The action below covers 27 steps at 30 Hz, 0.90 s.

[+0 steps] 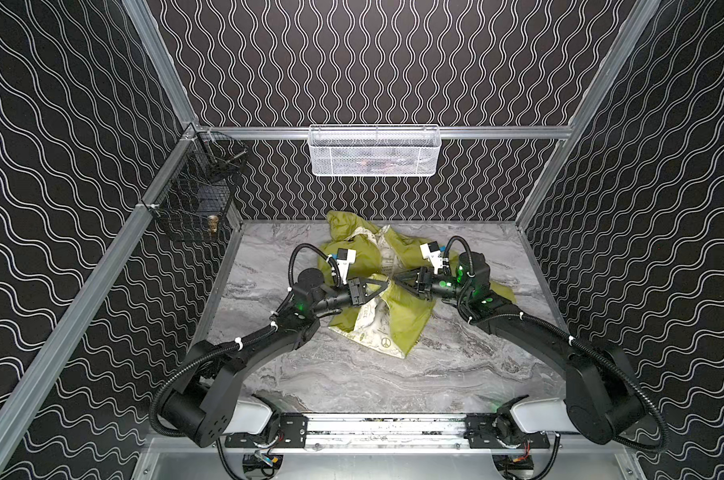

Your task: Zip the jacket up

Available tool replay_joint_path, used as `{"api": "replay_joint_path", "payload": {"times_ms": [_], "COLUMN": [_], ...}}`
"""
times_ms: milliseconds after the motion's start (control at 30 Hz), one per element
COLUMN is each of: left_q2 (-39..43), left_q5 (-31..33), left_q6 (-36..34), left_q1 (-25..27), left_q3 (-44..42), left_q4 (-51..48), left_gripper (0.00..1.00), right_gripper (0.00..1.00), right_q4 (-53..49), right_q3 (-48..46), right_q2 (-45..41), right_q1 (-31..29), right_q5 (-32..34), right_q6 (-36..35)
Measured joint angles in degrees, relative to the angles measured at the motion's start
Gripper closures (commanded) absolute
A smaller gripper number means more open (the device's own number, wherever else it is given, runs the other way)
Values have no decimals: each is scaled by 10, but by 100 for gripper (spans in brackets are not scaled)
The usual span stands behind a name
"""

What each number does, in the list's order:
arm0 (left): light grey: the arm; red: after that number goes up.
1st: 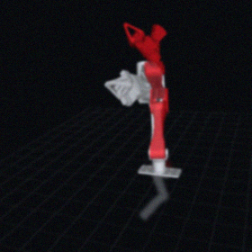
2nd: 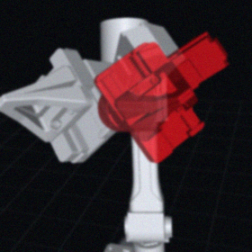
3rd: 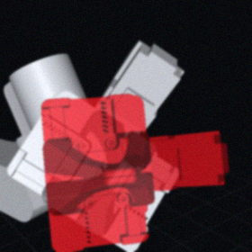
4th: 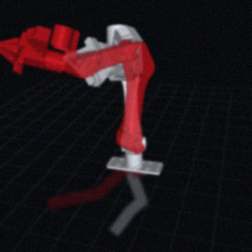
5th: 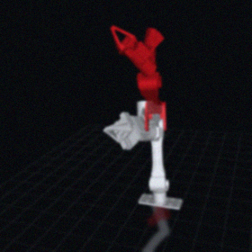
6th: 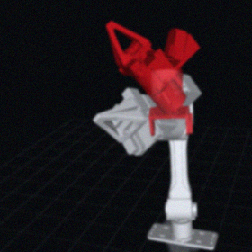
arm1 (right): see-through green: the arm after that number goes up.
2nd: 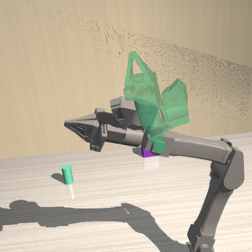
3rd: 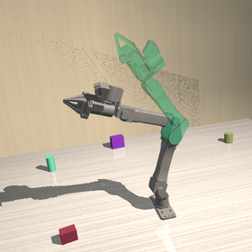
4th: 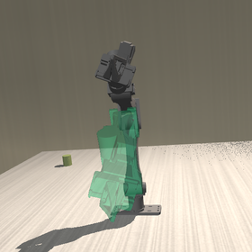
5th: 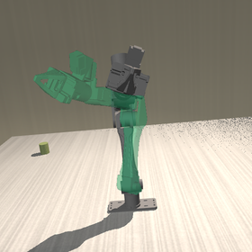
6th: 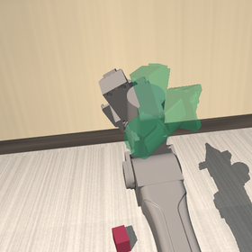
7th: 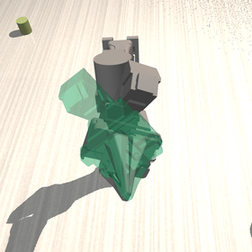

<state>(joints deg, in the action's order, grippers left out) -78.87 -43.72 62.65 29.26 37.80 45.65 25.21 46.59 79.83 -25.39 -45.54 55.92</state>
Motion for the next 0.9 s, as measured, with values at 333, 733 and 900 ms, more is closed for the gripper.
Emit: {"api": "replay_joint_path", "payload": {"times_ms": [333,733,900], "left_q2": [0,-9,-9], "left_q5": [-28,-54,-56], "left_q6": [-14,-15,-17], "left_q1": [0,-1,0], "left_q3": [-12,-29,-29], "left_q4": [15,64,62], "left_gripper": [100,100,100], "right_gripper": [57,48,46], "right_q4": [-32,-77,-81], "right_q3": [16,63,58], "right_q2": [-6,-4,17], "right_q1": [0,-29,-43], "right_q5": [7,17,15], "right_q6": [-14,-45,-45]}}
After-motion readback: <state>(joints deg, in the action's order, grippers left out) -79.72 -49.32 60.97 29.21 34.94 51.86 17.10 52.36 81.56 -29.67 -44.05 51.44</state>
